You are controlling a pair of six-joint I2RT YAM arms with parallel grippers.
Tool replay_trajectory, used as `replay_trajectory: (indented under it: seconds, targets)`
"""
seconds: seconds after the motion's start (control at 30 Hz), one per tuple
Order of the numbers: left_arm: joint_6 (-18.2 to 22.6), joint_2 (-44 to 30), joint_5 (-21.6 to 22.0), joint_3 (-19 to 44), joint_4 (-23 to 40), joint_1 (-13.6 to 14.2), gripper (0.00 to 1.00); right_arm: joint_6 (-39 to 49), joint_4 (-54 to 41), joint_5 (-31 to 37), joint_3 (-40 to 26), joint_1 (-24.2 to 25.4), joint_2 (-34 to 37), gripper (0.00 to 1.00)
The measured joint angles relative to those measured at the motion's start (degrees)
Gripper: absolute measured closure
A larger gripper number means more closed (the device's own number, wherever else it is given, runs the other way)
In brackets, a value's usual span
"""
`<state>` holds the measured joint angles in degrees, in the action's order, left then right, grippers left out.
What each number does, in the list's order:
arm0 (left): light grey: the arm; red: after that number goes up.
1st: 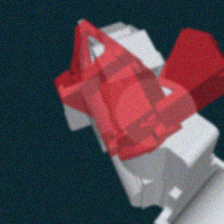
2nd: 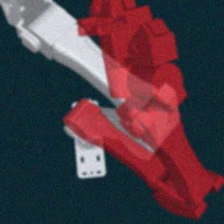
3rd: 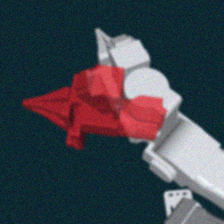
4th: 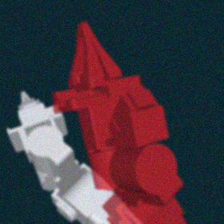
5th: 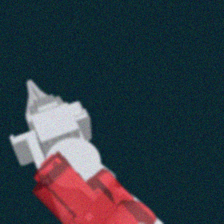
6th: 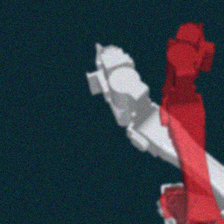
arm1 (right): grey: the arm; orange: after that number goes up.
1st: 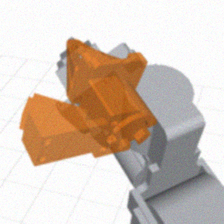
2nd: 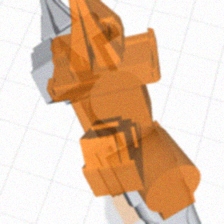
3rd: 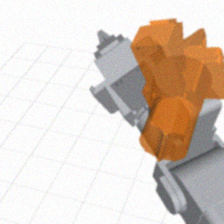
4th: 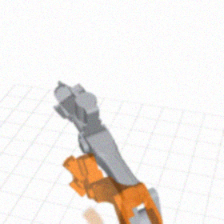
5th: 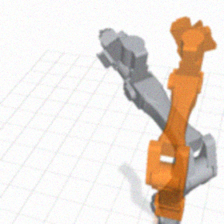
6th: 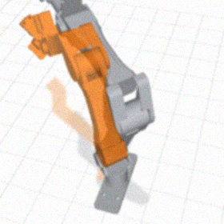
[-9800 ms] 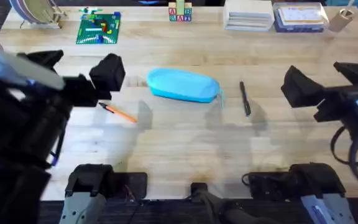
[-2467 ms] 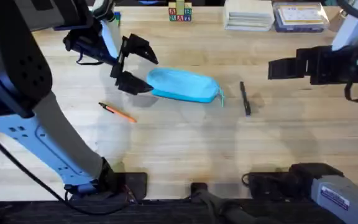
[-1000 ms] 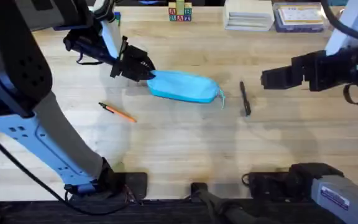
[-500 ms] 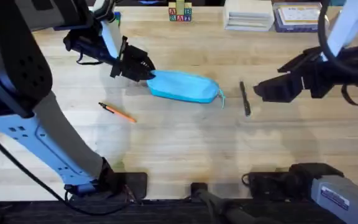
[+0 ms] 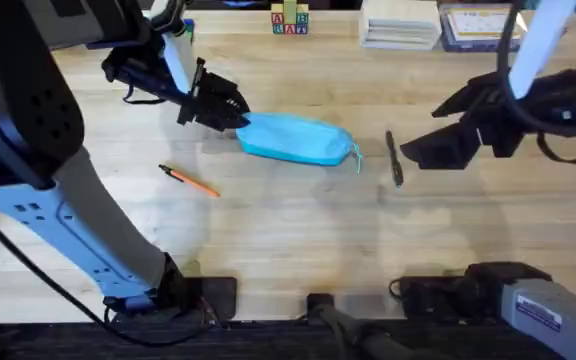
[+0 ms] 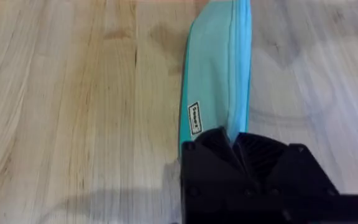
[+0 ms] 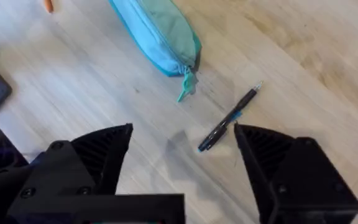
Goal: Unzip the bag, pick up the pens from the table one at a time and place them inside, then zip the bag closed.
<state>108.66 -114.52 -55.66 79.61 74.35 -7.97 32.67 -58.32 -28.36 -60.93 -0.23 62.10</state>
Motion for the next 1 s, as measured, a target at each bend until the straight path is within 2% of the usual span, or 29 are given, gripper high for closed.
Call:
replay_trajectory:
  seconds: [0.27,0.4,1.0]
  targets:
    - [0.0,0.0,0.0,0.0,0.0,0.0,0.958,0.2,1.6,-0.2,0.0,0.0,6.7,0.005]
    - [0.0,0.0,0.0,0.0,0.0,0.0,0.958,0.2,2.1,-3.1,0.0,0.0,9.7,0.005]
    - [0.0,0.0,0.0,0.0,-0.7,0.0,0.958,2.1,5.4,-8.6,0.0,0.0,21.8,0.005]
